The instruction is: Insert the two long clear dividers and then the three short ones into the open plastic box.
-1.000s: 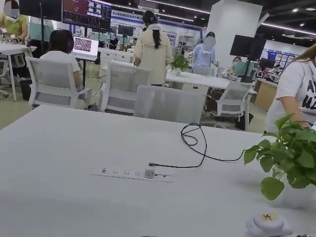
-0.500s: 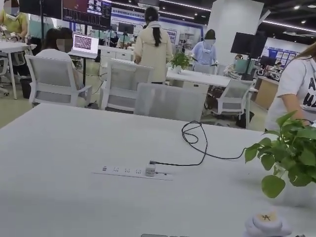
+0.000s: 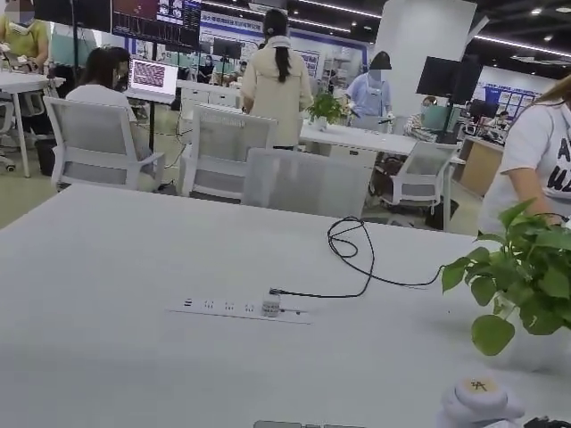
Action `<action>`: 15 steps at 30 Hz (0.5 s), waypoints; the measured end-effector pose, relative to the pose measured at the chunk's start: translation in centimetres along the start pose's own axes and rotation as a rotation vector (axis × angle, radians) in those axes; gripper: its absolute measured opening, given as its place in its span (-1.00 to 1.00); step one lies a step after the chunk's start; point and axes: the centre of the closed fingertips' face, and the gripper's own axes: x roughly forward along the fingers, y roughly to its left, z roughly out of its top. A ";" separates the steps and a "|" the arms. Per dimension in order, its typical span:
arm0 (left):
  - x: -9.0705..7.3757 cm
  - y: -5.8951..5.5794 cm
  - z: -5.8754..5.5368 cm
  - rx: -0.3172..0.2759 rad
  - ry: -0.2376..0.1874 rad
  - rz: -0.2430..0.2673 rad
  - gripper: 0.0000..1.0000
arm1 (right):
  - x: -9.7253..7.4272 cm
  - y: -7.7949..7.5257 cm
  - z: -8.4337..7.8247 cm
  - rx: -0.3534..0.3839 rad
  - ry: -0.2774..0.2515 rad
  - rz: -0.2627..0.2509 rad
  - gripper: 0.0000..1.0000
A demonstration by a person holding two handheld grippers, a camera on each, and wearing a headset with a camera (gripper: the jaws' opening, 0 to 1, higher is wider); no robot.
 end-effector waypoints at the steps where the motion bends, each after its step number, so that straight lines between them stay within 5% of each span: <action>1: 0.0 0.0 0.0 0.000 0.000 0.000 0.99 | 0.0 0.0 0.0 -0.001 0.000 0.000 -0.87; 15: -0.1 0.0 -0.3 -0.007 0.002 0.002 0.99 | 0.2 -0.1 -0.2 -0.011 0.000 -0.007 -0.86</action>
